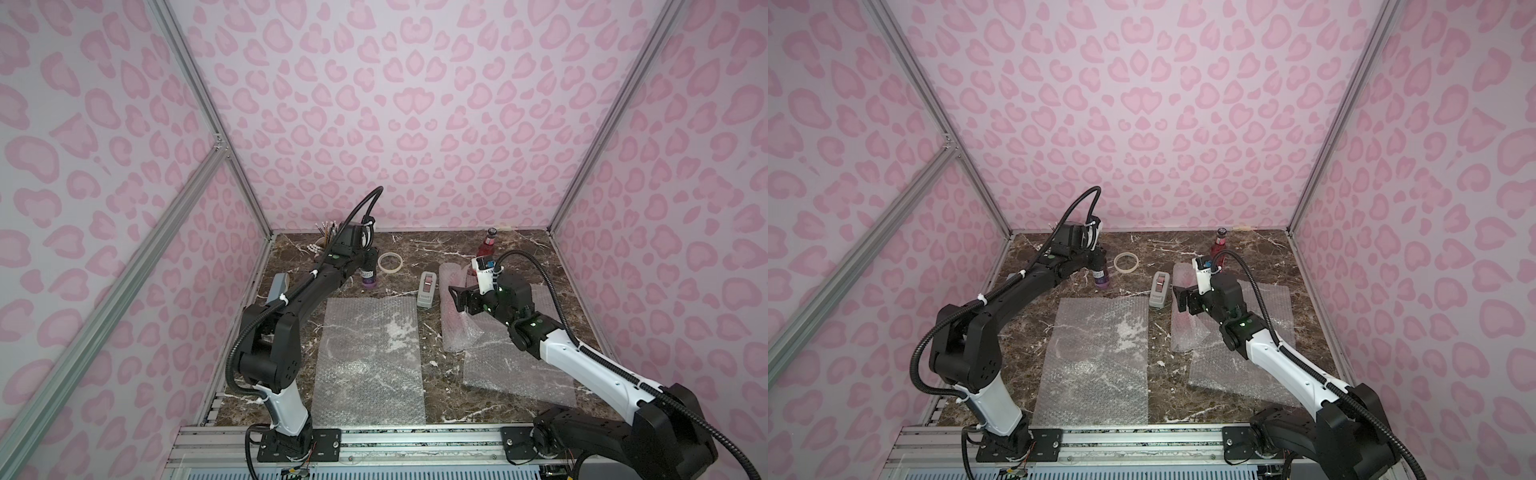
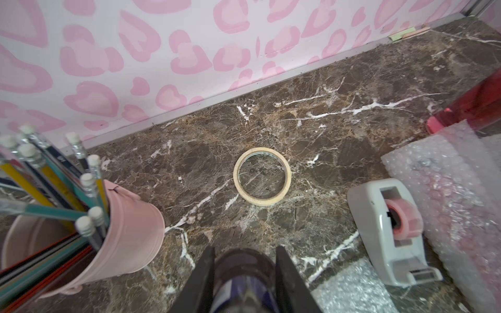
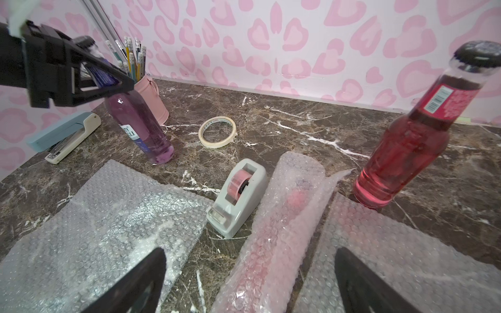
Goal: Wrap wine bottles in bubble wrap
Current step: Pick up the wine bottle from the center of the board, then place the wine bottle on the bubble wrap.
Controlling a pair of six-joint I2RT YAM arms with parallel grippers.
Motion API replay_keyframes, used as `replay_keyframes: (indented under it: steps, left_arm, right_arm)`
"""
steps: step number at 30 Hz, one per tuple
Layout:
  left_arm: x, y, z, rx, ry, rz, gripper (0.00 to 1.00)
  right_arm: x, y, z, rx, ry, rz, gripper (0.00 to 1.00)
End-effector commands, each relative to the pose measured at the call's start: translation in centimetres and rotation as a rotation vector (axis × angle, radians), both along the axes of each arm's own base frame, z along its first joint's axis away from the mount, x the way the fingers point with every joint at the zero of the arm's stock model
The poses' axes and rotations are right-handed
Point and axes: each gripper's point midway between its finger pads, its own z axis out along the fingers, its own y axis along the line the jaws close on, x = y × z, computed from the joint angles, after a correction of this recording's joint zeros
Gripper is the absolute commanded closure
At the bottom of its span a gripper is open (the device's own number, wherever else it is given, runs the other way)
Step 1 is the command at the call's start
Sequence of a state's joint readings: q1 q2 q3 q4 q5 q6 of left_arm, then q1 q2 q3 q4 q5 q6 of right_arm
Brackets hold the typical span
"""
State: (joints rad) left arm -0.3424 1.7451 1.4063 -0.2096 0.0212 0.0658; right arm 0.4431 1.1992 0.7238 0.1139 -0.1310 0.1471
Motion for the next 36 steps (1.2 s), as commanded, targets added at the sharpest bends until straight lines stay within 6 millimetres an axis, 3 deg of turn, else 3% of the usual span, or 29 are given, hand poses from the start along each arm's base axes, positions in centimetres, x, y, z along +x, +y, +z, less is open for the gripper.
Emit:
replay_keyframes:
  steps: [1,4,11,17,22,28,31,36]
  left_arm:
    - [-0.9,-0.2,4.3,-0.001,-0.083,-0.051,0.97]
    - [-3.8,0.7,5.0,0.033,-0.044,-0.066,0.97]
    - [-13.6,2.2,2.9,0.295,0.020,-0.197,0.97]
    - [-20.1,4.1,2.4,0.346,0.045,-0.280,0.97]
    - [-23.6,6.2,1.1,0.409,0.086,-0.306,0.97]
    - [-27.0,6.2,-0.7,0.385,0.167,-0.396,0.97]
    - [-27.8,7.5,-2.0,0.454,0.226,-0.383,0.97]
    - [-28.4,7.6,-2.7,0.459,0.233,-0.395,0.97]
  right_arm:
    - [0.4,0.4,0.8,0.019,-0.029,0.008,0.02]
    - [0.4,0.5,1.1,0.018,-0.035,0.017,0.02]
    - [0.5,0.6,1.5,0.000,-0.067,0.036,0.02]
    - [0.5,0.8,1.4,-0.007,-0.069,0.047,0.02]
    - [0.5,1.3,1.0,0.002,-0.062,0.071,0.02]
    - [0.5,1.9,0.6,0.018,-0.048,0.099,0.02]
    - [0.4,2.1,0.2,0.019,-0.036,0.107,0.02]
    - [0.3,2.2,0.1,0.025,-0.035,0.109,0.02]
